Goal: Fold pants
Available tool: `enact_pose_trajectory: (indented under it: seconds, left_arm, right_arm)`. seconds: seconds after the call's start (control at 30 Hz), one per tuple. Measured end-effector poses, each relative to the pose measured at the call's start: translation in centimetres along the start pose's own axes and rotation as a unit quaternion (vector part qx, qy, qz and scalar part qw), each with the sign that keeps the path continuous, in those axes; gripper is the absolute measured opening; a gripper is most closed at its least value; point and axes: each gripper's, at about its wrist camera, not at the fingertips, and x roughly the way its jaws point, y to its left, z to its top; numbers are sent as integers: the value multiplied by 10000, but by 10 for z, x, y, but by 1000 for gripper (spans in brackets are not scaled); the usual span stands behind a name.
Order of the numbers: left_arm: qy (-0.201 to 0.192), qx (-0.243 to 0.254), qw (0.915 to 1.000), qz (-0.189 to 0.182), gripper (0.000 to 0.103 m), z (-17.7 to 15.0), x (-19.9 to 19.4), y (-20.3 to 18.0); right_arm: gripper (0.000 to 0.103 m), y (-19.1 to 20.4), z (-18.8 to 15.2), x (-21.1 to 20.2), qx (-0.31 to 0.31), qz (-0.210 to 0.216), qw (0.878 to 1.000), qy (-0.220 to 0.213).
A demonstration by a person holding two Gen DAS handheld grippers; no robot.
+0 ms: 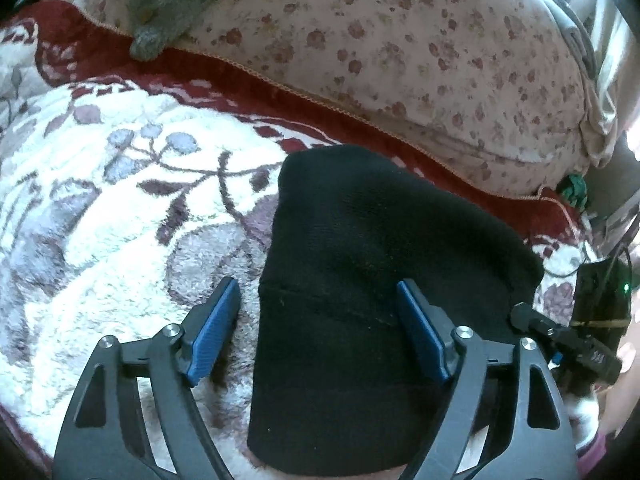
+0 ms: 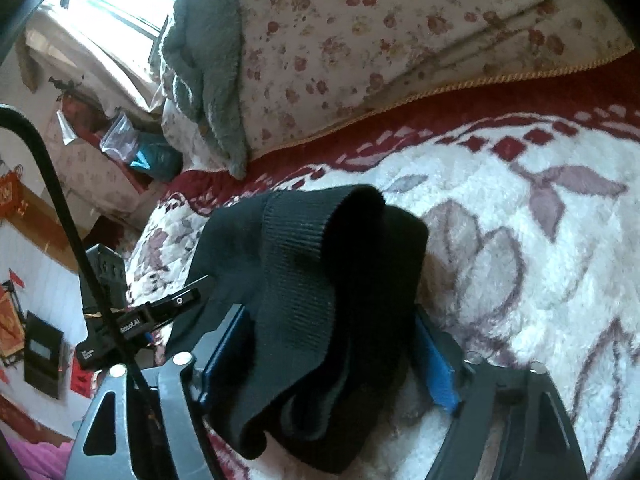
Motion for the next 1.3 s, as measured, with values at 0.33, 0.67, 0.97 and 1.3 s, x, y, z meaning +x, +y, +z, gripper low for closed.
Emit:
enact_pose_trajectory:
  seconds: [0.33,0.67,0.97,1.3]
  left_arm:
    - [-93,0,9996,-248,36,1,-15,-2]
    - [-677,-66,9976,123,30,19,-81,21]
    - [-1139,-397,9895,796,30,34,-143,98]
    - [-785,-1151,9840,1106,32,18,-132,183]
  right_arm:
    - [49,18,-4,-12,-352,-105,9990,-272]
    - [42,85,12,3,-914,223,9954,-174]
    - [42,156,25,80,-1111,873,9898,158]
    - [44,183,17,174,-1042,806,9876,851]
